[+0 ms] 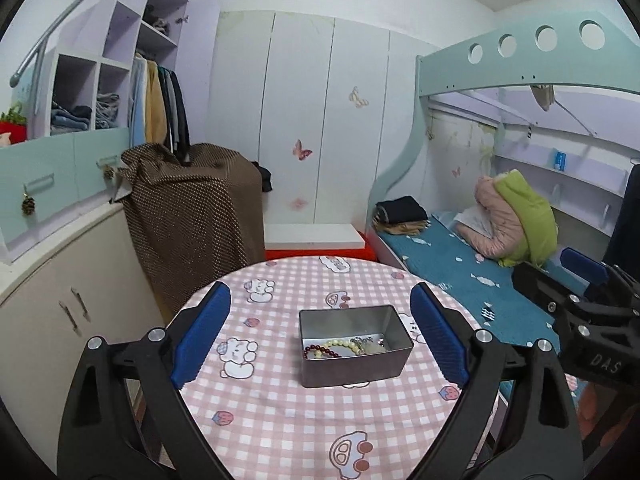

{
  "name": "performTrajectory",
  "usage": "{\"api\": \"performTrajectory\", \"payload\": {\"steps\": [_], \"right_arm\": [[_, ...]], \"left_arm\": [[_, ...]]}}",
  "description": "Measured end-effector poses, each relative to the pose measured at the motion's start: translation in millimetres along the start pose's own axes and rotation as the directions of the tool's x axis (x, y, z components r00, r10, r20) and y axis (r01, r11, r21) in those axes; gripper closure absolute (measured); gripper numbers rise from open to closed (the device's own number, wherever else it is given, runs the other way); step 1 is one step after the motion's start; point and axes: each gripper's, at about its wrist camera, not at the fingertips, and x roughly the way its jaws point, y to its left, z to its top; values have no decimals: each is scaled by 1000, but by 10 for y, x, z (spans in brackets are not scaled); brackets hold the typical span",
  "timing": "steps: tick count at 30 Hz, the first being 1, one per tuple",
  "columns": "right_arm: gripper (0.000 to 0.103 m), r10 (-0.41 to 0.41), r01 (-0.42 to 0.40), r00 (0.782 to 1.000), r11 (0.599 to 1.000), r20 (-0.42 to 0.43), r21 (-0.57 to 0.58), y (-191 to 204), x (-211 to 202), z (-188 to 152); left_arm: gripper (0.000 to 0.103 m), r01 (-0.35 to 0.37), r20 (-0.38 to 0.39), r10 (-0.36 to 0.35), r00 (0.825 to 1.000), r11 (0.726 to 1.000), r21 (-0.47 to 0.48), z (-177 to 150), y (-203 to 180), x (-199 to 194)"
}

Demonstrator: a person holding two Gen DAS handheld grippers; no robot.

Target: Organize jewelry

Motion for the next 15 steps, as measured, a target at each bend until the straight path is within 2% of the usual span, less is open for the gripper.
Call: {"api": "performTrajectory", "payload": {"steps": [7,15], "right_arm": [[8,-29,30,998,1000,48,-6,56,-216,32],[8,-16,18,995,1000,98,-19,145,-400,56]], "left_arm": [[11,-5,48,5,999,1000,6,75,-12,-243],[11,-33,91,31,995,999,18,123,-40,-446]]}}
